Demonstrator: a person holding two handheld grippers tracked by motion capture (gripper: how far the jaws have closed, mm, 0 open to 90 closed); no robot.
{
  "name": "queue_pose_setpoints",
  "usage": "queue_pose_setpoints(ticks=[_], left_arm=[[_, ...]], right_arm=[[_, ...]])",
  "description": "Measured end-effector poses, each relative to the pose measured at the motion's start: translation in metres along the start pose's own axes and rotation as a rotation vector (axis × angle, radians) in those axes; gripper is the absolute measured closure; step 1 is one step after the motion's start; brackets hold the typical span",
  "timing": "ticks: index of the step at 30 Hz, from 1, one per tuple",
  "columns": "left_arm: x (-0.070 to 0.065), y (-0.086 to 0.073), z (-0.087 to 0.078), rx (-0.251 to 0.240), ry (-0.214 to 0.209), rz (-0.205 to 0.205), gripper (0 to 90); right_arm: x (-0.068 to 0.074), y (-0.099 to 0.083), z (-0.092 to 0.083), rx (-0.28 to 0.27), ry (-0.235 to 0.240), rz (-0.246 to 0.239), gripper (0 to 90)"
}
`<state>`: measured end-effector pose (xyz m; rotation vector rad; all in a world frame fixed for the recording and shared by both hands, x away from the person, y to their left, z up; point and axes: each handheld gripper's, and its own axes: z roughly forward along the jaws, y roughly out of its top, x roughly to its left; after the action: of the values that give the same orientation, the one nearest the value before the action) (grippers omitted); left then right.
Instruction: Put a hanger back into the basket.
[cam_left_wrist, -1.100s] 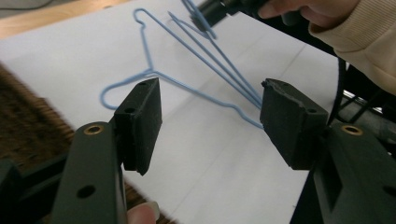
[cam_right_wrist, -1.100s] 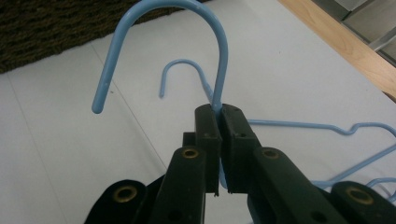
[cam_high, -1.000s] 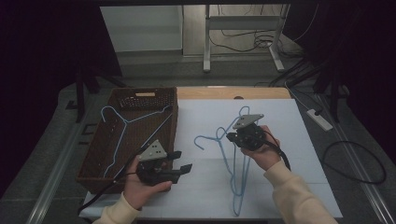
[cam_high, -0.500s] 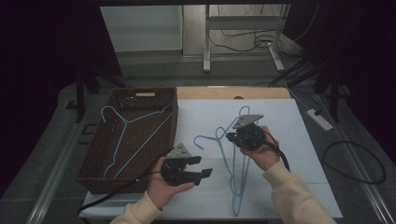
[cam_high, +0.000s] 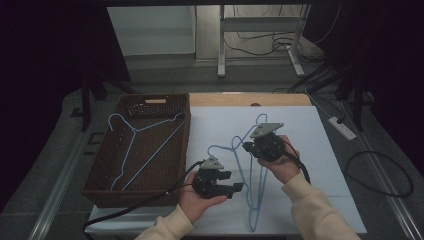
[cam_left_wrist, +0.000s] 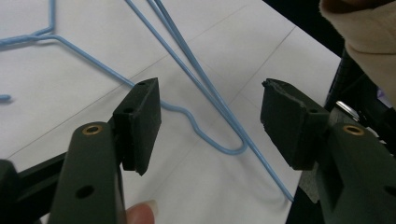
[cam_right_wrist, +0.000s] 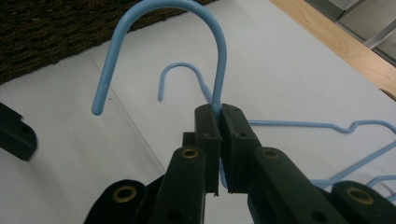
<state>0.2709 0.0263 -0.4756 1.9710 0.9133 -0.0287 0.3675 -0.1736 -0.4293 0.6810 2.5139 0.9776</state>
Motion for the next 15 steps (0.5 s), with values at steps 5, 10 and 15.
queue_pose_setpoints(ticks=[5, 10, 15], left_arm=[[0.002, -0.001, 0.013, -0.001, 0.002, -0.019, 38.3], [0.002, -0.001, 0.028, 0.001, -0.001, -0.023, 39.0], [0.005, -0.001, 0.042, -0.004, -0.006, -0.050, 44.1]], right_arm=[[0.000, -0.001, -0.002, -0.006, 0.001, 0.006, 86.7], [-0.001, -0.002, -0.003, -0.009, 0.000, 0.011, 86.7], [0.000, -0.002, -0.003, -0.008, -0.001, 0.009, 86.7]])
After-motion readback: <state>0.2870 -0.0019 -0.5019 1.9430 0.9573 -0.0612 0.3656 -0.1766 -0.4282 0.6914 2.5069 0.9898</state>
